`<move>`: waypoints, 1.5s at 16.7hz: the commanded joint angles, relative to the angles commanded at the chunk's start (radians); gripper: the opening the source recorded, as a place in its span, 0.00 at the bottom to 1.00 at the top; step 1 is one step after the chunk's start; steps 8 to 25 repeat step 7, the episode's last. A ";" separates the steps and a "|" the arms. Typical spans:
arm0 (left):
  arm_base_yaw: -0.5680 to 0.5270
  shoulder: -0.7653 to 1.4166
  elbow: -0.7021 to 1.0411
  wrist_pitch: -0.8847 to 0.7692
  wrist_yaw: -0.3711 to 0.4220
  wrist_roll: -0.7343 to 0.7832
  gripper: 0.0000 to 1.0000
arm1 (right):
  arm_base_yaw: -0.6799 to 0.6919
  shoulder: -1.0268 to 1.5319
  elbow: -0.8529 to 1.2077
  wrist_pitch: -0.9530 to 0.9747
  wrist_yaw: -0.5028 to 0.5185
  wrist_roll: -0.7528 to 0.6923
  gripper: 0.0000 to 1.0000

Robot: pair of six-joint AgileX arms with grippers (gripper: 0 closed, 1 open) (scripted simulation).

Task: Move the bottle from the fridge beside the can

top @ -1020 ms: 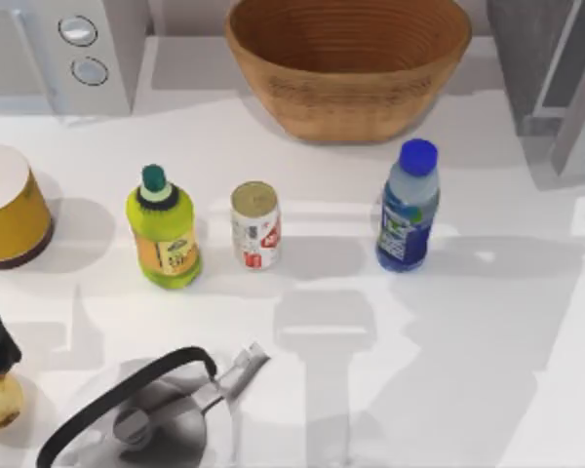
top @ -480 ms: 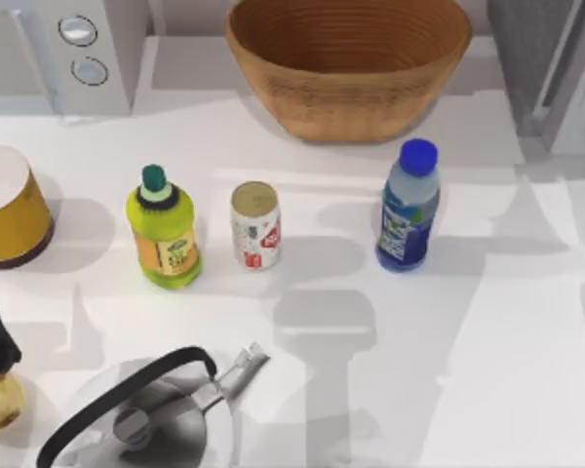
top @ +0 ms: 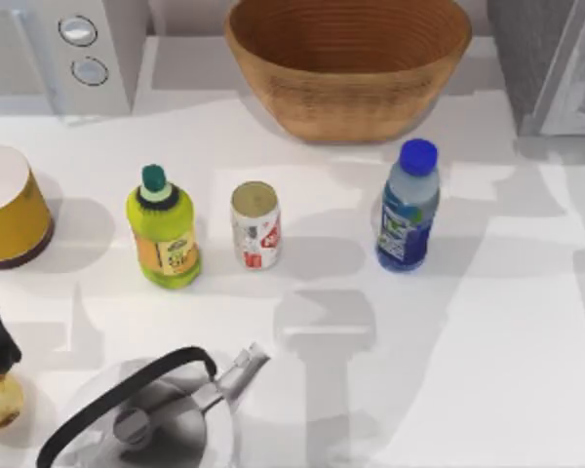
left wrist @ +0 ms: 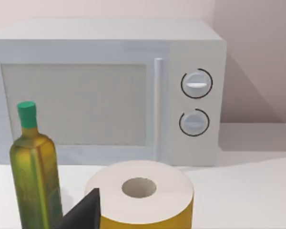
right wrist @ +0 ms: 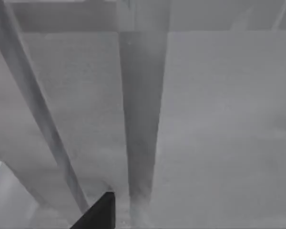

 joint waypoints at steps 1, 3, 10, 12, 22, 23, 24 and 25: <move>0.000 0.000 0.000 0.000 0.000 0.000 1.00 | 0.000 0.037 0.048 -0.010 0.000 0.001 1.00; 0.000 0.000 0.000 0.000 0.000 0.000 1.00 | 0.000 0.101 0.132 -0.028 0.001 0.003 1.00; 0.000 0.000 0.000 0.000 0.000 0.000 1.00 | 0.000 0.154 0.198 -0.042 0.002 0.004 1.00; 0.000 0.000 0.000 0.000 0.000 0.000 1.00 | 0.000 0.154 0.198 -0.042 0.002 0.004 1.00; 0.000 0.000 0.000 0.000 0.000 0.000 1.00 | 0.000 0.154 0.198 -0.042 0.002 0.004 1.00; 0.000 0.000 0.000 0.000 0.000 0.000 1.00 | 0.000 0.154 0.198 -0.042 0.002 0.004 1.00; 0.000 0.000 0.000 0.000 0.000 0.000 1.00 | 0.000 0.154 0.198 -0.042 0.002 0.004 1.00; 0.000 0.000 0.000 0.000 0.000 0.000 1.00 | 0.000 0.154 0.198 -0.042 0.002 0.004 1.00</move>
